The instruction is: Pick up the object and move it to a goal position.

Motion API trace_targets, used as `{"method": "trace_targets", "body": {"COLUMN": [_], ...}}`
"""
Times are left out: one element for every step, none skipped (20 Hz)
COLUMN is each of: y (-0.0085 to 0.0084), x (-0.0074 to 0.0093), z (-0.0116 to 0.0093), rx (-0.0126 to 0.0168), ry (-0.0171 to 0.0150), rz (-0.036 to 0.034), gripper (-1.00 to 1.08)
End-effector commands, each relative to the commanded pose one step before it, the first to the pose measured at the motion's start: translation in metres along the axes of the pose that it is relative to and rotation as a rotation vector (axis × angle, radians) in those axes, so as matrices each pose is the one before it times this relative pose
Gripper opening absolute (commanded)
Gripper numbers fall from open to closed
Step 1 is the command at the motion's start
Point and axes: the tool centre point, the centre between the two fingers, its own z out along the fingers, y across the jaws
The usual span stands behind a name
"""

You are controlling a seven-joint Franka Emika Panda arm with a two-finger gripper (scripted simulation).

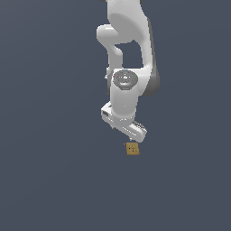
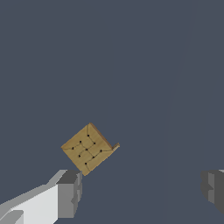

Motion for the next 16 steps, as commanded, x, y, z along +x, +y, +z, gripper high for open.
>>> {"method": "trace_targets", "body": {"y": [-0.00432,-0.00167,-0.00166,-0.00164,-0.00162,-0.00161,-0.00158,-0.00156,-0.00154,-0.00152,-0.00149,-0.00146,-0.00143,-0.0014,-0.00137,-0.00134], "x": [-0.00042,-0.00031,-0.00036,-0.00041,-0.00046,-0.00052,-0.00056,-0.00061,-0.00066,-0.00071,-0.00075,-0.0008,-0.00085,-0.00089,-0.00093,-0.00097], "z": [0.0054,0.00215,0.00215,0.00215,0.00216,0.00216,0.00216,0.00216,0.00217,0.00217,0.00217,0.00217,0.00218,0.00218,0.00218,0.00218], "rx": [-0.0004,-0.00024,-0.00027,-0.00029,-0.00032,-0.00034,-0.00036,-0.00037,-0.00039,-0.0004,-0.00041,-0.00041,-0.00042,-0.00042,-0.00042,-0.00042], "ry": [-0.00107,-0.00038,-0.00034,-0.0003,-0.00026,-0.00021,-0.00017,-0.00012,-0.00007,-0.00003,0.00002,0.00007,0.00012,0.00017,0.00021,0.00026], "rz": [0.06472,0.02519,0.02517,0.02516,0.02514,0.02511,0.0251,0.02509,0.02507,0.02505,0.02503,0.02501,0.02499,0.02497,0.02495,0.02493], "gripper": [1.0,1.0,1.0,1.0,1.0,1.0,1.0,1.0,1.0,1.0,1.0,1.0,1.0,1.0,1.0,1.0]}}
